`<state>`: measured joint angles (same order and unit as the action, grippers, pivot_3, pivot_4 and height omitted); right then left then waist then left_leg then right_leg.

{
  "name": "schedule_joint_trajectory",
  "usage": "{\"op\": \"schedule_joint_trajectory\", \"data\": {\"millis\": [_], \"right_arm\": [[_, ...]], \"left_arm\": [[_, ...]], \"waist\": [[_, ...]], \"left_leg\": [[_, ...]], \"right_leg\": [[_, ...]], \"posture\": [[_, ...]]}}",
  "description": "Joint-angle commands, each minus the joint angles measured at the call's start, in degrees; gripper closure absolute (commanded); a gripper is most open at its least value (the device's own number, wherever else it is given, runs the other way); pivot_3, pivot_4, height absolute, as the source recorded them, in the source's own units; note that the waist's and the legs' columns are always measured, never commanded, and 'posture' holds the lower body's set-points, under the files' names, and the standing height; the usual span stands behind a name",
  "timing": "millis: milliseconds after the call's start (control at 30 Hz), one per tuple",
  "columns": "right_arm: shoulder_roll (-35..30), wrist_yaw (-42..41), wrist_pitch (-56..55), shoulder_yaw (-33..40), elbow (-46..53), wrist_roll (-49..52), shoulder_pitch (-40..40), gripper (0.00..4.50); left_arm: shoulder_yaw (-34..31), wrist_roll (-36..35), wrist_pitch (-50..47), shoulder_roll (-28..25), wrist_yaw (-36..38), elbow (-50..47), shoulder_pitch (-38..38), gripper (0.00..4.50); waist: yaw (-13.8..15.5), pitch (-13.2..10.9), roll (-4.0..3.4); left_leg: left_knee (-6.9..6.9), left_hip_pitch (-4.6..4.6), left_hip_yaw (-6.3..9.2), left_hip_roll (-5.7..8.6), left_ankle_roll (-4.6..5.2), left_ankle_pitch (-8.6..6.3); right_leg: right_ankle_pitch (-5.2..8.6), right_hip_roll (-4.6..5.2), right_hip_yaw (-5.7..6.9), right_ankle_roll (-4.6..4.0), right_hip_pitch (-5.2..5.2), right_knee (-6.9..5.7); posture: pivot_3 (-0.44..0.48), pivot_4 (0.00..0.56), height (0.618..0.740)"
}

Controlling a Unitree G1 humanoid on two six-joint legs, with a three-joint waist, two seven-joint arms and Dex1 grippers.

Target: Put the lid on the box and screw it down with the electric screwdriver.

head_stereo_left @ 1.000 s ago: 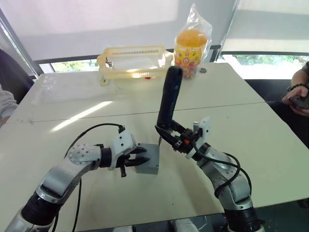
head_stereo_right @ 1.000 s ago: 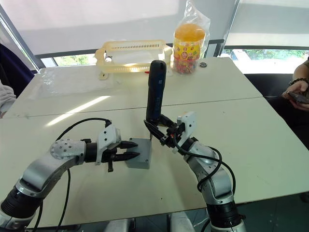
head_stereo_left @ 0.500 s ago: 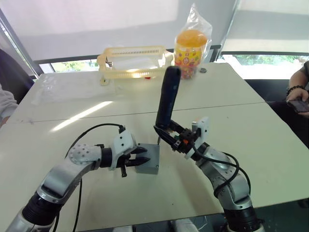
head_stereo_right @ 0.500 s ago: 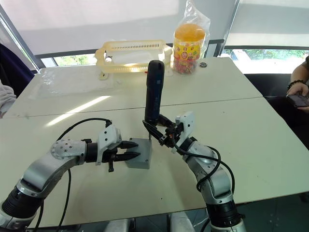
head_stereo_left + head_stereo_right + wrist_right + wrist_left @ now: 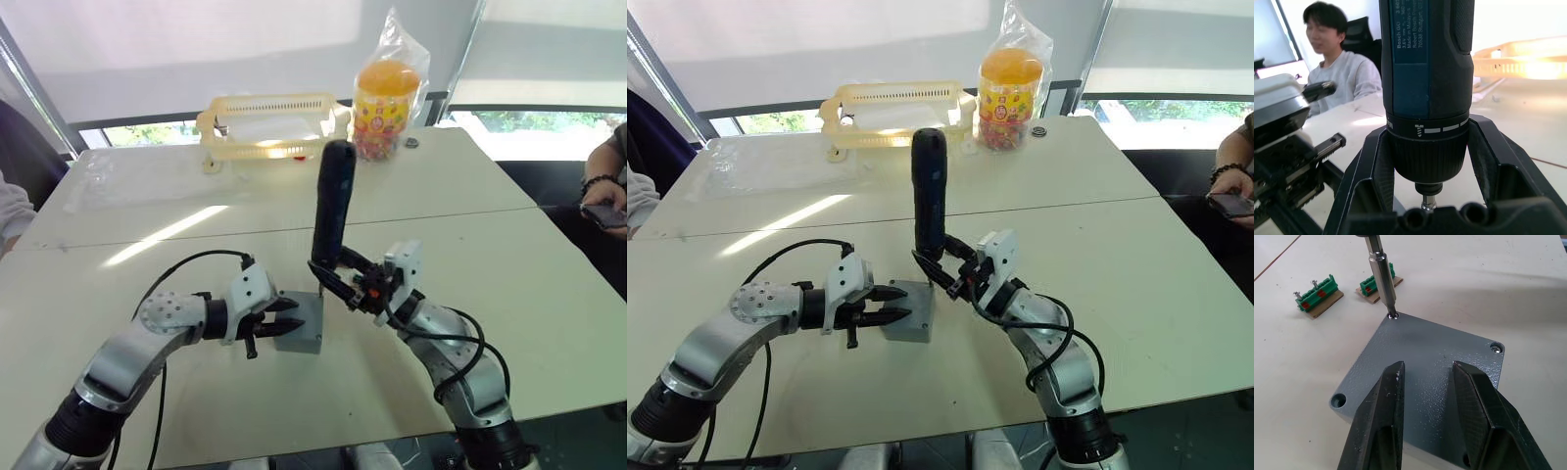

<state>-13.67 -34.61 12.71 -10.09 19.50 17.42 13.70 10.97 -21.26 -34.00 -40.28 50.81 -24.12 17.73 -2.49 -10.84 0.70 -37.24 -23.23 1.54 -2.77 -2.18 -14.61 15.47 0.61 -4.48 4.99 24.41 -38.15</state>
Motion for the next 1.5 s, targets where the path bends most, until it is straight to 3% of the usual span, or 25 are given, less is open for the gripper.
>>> {"op": "schedule_joint_trajectory", "data": {"millis": [33, 433, 767, 1100, 1500], "right_arm": [[-1.0, -2.6, -2.2, -3.1, -0.9, -1.6, -1.0, 2.74], [-0.8, -4.4, 1.4, -3.8, 0.3, 2.9, -2.3, 2.74], [-3.3, -5.8, -4.4, -6.6, -4.2, -4.4, -1.1, 2.74], [-4.1, -6.4, -6.7, -6.0, -6.5, -5.5, -2.4, 2.74], [-2.2, -5.5, -2.8, -5.9, -6.2, -3.1, -3.2, 2.74]], "left_arm": [[1.2, 1.5, -0.1, 0.0, 0.0, 1.3, -0.3, 2.98], [1.5, 2.1, 0.1, 0.4, -0.2, 1.1, -0.7, 2.98], [3.7, 3.1, -1.1, -1.4, 0.9, 0.7, -2.3, 2.98], [4.2, 3.7, -2.1, -2.2, 0.7, 0.7, -2.7, 2.98], [4.8, 4.2, -2.0, -1.5, 0.0, 1.7, -2.3, 2.98]], "waist": [[0.0, 0.1, 0.03], [-0.1, 0.3, 0.08], [-0.1, 0.6, 0.13], [-0.1, 1.3, 0.34], [-0.1, 1.6, 0.36]], "left_leg": [[0.00, 0.03, 0.00, 0.00, 0.00, 0.00], [0.11, 0.33, -0.01, -0.01, 0.01, -0.01], [0.19, 1.02, -0.01, -0.02, 0.13, -0.10], [0.29, 1.87, -0.04, -0.01, 0.31, -0.25], [0.32, 1.87, -0.02, -0.02, 0.33, -0.26]], "right_leg": [[0.00, 0.00, 0.00, 0.00, -0.03, 0.00], [0.03, -0.02, -0.01, -0.03, -0.28, 0.01], [0.27, -0.02, -0.01, -0.07, -0.97, 0.06], [0.79, 0.01, -0.02, -0.33, -1.78, 0.11], [0.87, 0.01, -0.02, -0.45, -1.79, 0.13]], "posture": [[0.000, 0.150, 0.740], [0.000, 0.150, 0.740], [0.000, 0.150, 0.740], [0.000, 0.150, 0.740], [0.000, 0.150, 0.740]]}}
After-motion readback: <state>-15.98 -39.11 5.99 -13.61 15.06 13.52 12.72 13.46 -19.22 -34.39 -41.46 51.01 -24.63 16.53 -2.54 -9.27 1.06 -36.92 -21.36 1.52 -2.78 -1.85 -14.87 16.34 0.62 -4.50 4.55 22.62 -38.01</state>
